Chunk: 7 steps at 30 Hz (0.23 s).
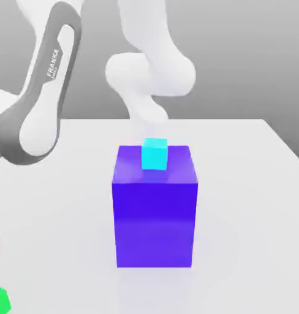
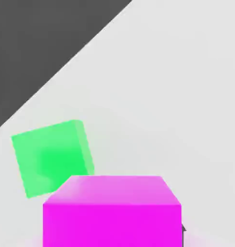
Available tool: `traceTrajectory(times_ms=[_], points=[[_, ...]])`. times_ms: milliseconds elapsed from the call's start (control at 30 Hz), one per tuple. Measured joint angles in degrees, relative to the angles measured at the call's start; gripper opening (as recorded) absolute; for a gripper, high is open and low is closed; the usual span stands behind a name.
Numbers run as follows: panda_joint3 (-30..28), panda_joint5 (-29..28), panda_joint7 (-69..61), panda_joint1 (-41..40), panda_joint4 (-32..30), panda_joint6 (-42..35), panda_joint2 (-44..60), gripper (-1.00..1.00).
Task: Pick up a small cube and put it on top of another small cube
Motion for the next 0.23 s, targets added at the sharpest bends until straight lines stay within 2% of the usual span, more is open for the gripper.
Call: traceTrajectory(times_ms=[100, 133, 233], points=[[1.8, 1.89, -1.74, -0.71, 1.65, 3.75, 5.53, -1.0], [2.25, 2.43, -2.15, -1.0, 1.85, 5.06, 7.06, 1.0], [2.25, 2.43, -2.15, -1.0, 1.85, 5.06, 7.06, 1.0]])
